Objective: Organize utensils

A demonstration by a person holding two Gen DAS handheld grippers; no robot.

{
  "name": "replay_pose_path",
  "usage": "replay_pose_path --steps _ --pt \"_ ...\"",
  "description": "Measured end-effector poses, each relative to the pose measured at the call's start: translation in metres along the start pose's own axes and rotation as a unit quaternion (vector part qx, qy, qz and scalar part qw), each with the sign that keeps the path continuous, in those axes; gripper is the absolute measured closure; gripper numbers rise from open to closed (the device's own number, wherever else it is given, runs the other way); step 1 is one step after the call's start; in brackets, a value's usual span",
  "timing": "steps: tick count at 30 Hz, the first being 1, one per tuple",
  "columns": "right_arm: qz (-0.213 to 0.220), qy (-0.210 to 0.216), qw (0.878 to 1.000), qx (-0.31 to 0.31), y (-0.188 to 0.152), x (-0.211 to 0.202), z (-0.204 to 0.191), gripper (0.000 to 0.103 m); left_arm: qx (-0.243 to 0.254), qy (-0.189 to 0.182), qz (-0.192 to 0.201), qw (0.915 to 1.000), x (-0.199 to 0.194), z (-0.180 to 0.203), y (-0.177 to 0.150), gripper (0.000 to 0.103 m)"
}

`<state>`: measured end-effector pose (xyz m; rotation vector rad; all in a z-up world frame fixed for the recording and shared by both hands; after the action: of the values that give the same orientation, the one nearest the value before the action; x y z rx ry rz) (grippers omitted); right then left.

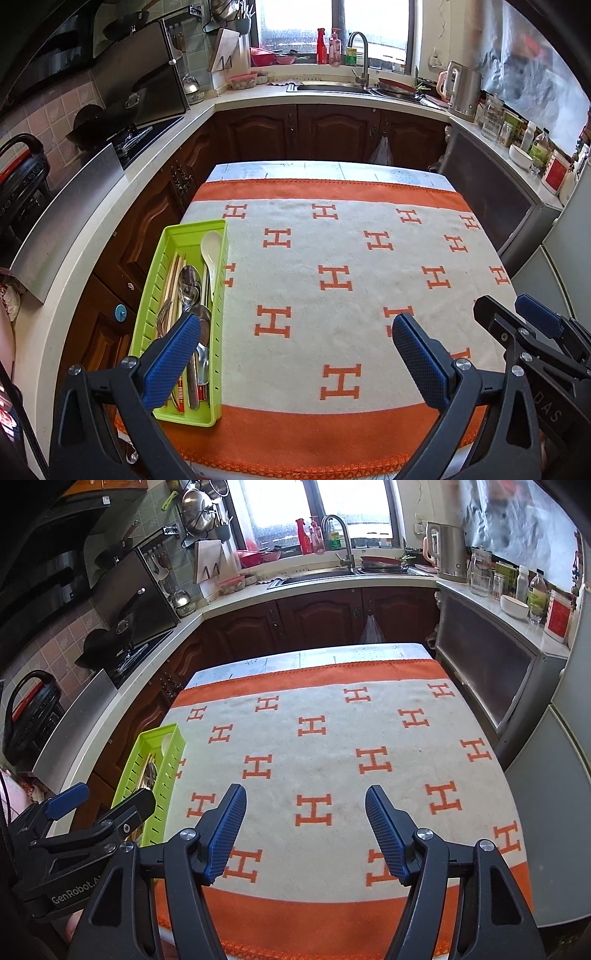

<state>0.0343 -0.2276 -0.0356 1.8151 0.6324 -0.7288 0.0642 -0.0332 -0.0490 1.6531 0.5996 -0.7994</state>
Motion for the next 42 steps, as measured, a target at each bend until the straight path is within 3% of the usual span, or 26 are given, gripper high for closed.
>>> replay_pose_path --steps 42 --pt "-0.003 -0.005 1.000 0.003 -0.0095 -0.0041 0.0035 0.035 -0.005 -0.002 0.001 1.0000 -0.0050 -0.0085 -0.0070 0.001"
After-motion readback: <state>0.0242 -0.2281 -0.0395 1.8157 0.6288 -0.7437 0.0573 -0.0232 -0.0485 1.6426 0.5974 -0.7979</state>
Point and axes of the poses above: each gripper's, at about its wrist camera, not at the fingertips, and x roughly the way its jaws point, z to its right, y to its top, the point moved 6 cm from there along x, roughly the way its jaws point, and after that the axes turned 10 degrees about x, right-handed, at the moved point
